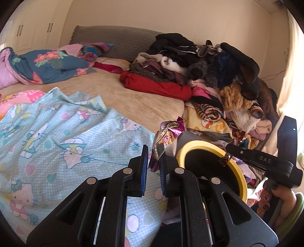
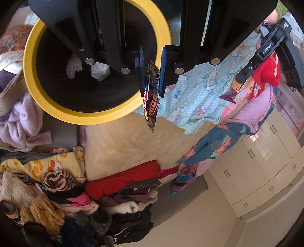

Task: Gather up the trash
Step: 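Carry the orange-pink wrapper with the left tool while the right tool carries the brown wrapper over the bin, then open the right tool over the bin while the left tool releases the orange-pink wrapper into it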

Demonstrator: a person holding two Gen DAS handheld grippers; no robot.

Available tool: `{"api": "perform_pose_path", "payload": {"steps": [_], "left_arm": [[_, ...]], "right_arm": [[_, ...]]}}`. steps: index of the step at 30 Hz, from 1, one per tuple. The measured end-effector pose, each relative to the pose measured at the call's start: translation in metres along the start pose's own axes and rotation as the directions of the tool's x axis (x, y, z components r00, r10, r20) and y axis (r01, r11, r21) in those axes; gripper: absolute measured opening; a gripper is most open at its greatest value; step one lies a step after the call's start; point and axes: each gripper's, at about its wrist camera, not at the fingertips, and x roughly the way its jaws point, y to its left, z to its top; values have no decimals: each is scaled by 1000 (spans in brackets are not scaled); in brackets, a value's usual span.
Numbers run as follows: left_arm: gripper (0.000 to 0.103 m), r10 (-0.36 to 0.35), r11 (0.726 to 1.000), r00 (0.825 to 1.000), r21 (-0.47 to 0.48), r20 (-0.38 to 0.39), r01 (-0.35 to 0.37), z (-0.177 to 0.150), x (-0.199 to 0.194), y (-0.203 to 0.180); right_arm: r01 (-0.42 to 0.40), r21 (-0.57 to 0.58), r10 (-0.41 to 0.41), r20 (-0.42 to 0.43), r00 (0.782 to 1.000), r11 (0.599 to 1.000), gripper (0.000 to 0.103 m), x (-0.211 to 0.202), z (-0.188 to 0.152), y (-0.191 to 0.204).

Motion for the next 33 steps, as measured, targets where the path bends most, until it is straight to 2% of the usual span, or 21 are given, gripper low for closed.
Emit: {"api": "perform_pose_path", "payload": {"steps": [13,24,31,33], "left_arm": [[7,-75,994,997,74,-32,77,-8,11,-41],[7,-112,976,986,170,-125,133,-24,43,-85],[7,-118,971,972,183,-205,156,-32,74,-103],[7,-118,969,966,184,-228,162,-35,84,-107]], "right_arm": [[103,56,-103,-4,995,993,14,-11,3,-49],[120,129,-116,-36,993,984,16,-10,3,-79],[119,151,-109,-68,992,981,18,-9,2,-83],[104,162,-92,-78,993,981,21,-9,2,-84]]}}
